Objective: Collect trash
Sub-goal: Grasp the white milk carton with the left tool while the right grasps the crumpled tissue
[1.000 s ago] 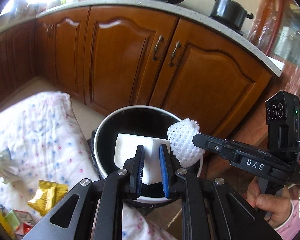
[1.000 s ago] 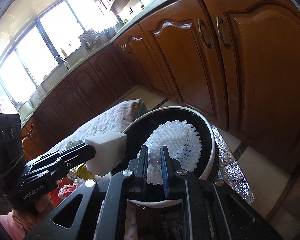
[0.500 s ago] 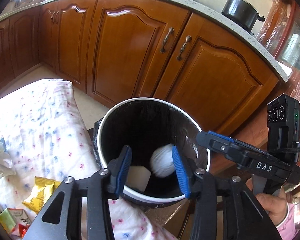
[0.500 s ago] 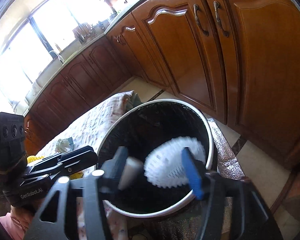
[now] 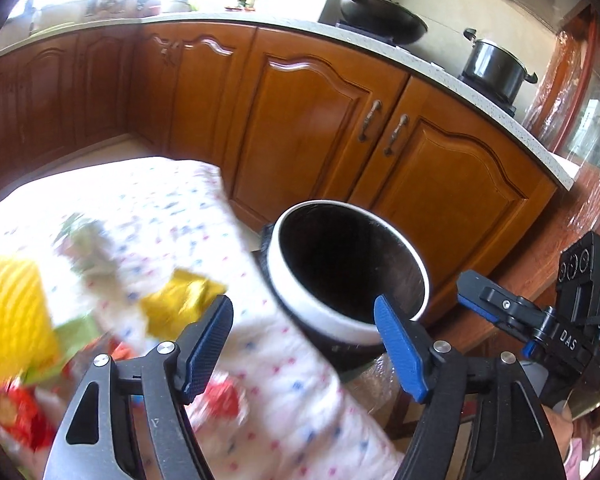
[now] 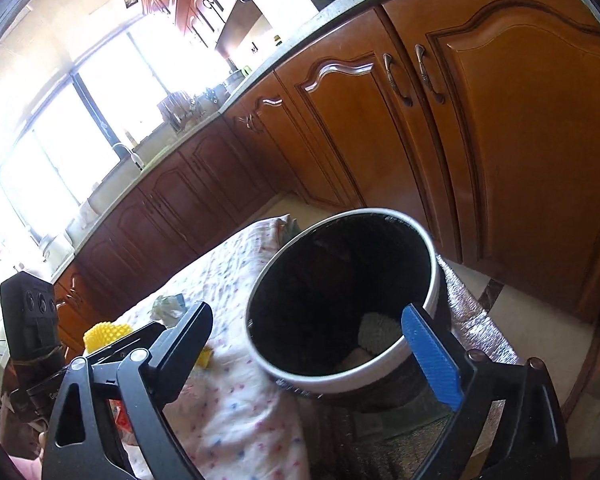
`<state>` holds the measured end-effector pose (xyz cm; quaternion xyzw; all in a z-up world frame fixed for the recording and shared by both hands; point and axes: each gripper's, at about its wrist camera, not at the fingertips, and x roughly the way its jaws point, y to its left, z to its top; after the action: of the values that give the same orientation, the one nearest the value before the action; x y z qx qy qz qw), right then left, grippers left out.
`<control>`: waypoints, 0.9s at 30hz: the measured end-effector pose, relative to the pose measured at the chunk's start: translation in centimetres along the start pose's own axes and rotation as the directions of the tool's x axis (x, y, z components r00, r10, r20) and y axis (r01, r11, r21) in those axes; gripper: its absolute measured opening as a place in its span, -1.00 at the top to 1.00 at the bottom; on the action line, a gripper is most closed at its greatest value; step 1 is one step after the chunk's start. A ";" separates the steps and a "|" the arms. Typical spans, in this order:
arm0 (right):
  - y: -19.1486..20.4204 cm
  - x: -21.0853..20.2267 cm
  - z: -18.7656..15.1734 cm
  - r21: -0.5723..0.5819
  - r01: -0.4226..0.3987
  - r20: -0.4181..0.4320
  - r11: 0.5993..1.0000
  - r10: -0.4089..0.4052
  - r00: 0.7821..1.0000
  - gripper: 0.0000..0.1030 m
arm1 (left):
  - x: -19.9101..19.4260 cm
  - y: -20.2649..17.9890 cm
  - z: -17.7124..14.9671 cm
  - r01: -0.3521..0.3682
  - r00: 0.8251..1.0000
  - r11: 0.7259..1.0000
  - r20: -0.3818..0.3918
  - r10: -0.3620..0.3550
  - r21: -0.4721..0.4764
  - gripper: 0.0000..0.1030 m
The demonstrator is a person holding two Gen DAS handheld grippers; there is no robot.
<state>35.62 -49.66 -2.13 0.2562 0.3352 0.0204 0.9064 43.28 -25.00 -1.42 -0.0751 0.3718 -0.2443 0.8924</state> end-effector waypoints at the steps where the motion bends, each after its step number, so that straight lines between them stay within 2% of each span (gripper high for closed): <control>1: 0.4 -0.1 -0.5 0.002 -0.006 0.000 1.000 0.006 1.000 -0.88 | -0.6 0.2 -0.3 -0.006 1.000 1.000 0.007 0.006 -0.006 -0.41; 5: 2.1 -0.3 -2.5 -0.004 -0.025 -0.006 1.000 0.025 1.000 -0.88 | -3.4 1.3 -2.8 -0.025 0.999 0.999 0.041 0.026 -0.023 -0.41; 7: 2.9 -0.3 -3.4 -0.011 -0.037 -0.017 0.999 0.037 0.999 -0.88 | -6.2 1.4 -4.3 -0.039 0.997 0.999 0.059 0.041 -0.024 -0.41; 16: 5.7 0.2 -6.6 -0.006 -0.097 -0.061 0.995 0.096 0.993 -0.88 | -13.3 4.6 -8.0 -0.072 0.992 0.992 0.099 0.082 -0.099 -0.41; 21: 7.8 0.7 -8.0 -0.031 -0.124 -0.084 0.992 0.121 0.989 -0.88 | -15.4 6.2 -9.8 -0.092 0.990 0.986 0.096 0.106 -0.139 -0.42; 27: 10.7 1.7 -9.6 -0.118 -0.125 -0.101 0.985 0.113 0.988 -0.88 | -17.5 7.7 -11.6 -0.115 0.989 0.978 0.067 0.128 -0.174 -0.46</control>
<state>32.45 -35.75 -4.20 0.2176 0.3597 0.1073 0.9010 27.47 -9.15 -1.17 -0.1373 0.3601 -0.1536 0.9099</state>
